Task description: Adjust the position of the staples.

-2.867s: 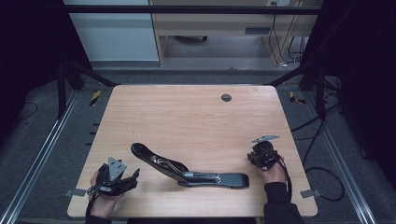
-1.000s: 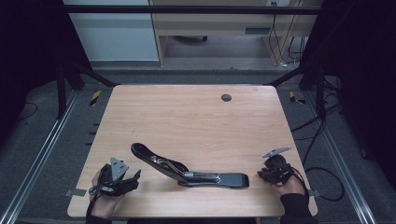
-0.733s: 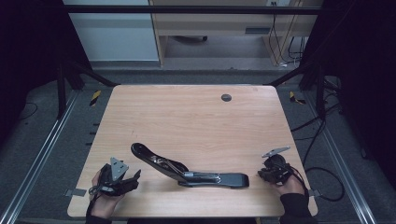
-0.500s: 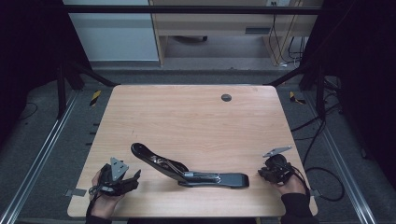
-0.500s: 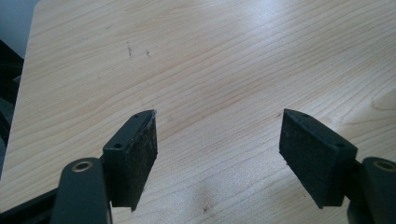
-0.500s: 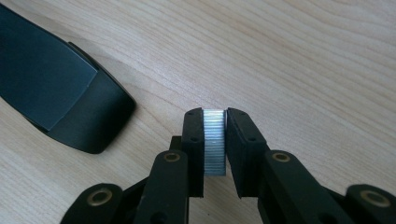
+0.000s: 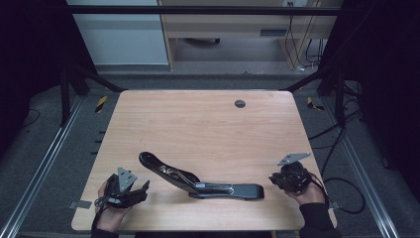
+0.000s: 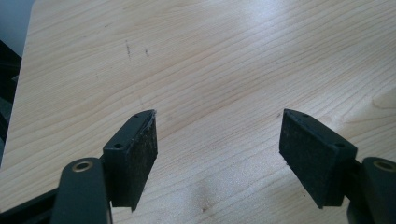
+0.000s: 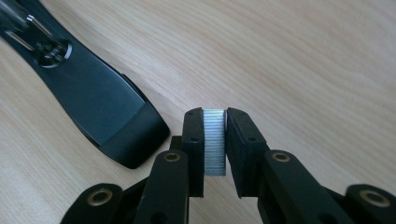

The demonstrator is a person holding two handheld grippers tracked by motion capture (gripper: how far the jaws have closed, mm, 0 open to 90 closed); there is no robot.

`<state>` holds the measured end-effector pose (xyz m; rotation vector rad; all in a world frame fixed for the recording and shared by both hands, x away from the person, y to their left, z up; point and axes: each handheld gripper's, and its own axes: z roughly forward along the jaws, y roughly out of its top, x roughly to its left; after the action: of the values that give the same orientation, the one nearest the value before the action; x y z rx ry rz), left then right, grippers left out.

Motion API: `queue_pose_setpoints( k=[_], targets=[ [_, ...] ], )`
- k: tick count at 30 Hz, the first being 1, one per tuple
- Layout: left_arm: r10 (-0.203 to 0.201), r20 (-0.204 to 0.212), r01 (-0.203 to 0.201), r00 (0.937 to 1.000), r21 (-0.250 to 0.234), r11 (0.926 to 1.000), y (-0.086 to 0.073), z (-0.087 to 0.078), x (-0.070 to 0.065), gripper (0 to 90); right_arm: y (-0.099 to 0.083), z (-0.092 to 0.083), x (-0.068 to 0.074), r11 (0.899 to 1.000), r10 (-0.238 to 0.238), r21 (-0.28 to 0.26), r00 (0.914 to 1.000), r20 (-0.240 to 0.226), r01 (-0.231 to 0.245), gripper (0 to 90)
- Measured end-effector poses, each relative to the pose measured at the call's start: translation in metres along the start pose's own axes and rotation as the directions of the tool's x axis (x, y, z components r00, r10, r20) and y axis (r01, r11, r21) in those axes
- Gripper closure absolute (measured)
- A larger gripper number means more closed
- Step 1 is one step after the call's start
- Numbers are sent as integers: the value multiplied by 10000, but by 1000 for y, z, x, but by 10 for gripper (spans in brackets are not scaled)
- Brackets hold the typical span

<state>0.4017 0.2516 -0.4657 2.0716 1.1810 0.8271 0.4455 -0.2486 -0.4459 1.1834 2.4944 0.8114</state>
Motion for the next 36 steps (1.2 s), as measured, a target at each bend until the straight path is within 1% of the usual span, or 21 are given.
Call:
queue_pose_setpoints(
  k=[1,3,6,8,9,11,14,20,22,23,26,27,33,36],
  targets=[
    [1,-1,-1,10000,3,10000,0,0,0,272,0,0,0,10000,0,0,10000,0,0,777],
    [-16,3,16,10000,6,10000,0,0,0,273,4,-3,1,9995,-306,-122,9995,-76,305,778],
    [-8,20,8,10000,29,10000,0,1,0,273,9,-7,3,9977,-599,-331,9978,-292,589,777],
    [-8,17,7,10000,56,10000,0,2,0,272,14,-10,5,9948,-897,-522,9949,-463,873,777],
    [-8,17,7,10000,56,10000,0,2,0,273,14,-10,5,9948,-897,-522,9949,-463,873,777],
    [-38,13,38,10000,74,10000,0,2,0,272,17,-11,7,9918,-1159,-592,9920,-508,1129,777],
    [-43,20,43,10000,76,10000,0,2,0,273,25,-13,11,9886,-1391,-670,9882,-637,1348,777],
    [-76,33,75,10000,81,9999,-1,3,1,273,36,-15,13,9823,-1632,-1080,9820,-948,1528,778],
    [-77,35,76,10000,81,9999,-1,3,1,274,39,-16,13,9804,-1747,-1097,9795,-1001,1637,777],
    [-76,32,76,10000,92,9999,-1,3,1,274,40,-17,13,9790,-1819,-1135,9768,-1134,1692,777],
    [-84,53,83,10000,93,9999,-1,3,2,274,45,-18,15,9778,-1890,-1148,9740,-1251,1750,777],
    [-91,69,90,9999,99,9999,-1,3,2,274,47,-18,16,9774,-1900,-1174,9741,-1224,1758,777],
    [-68,79,67,9999,94,9999,-1,4,2,274,57,-18,20,9714,-2178,-1281,9655,-1430,2002,777],
    [-77,79,77,9999,77,9999,-1,3,2,274,62,-18,22,9697,-2232,-1369,9618,-1584,2025,777]
  ],
)
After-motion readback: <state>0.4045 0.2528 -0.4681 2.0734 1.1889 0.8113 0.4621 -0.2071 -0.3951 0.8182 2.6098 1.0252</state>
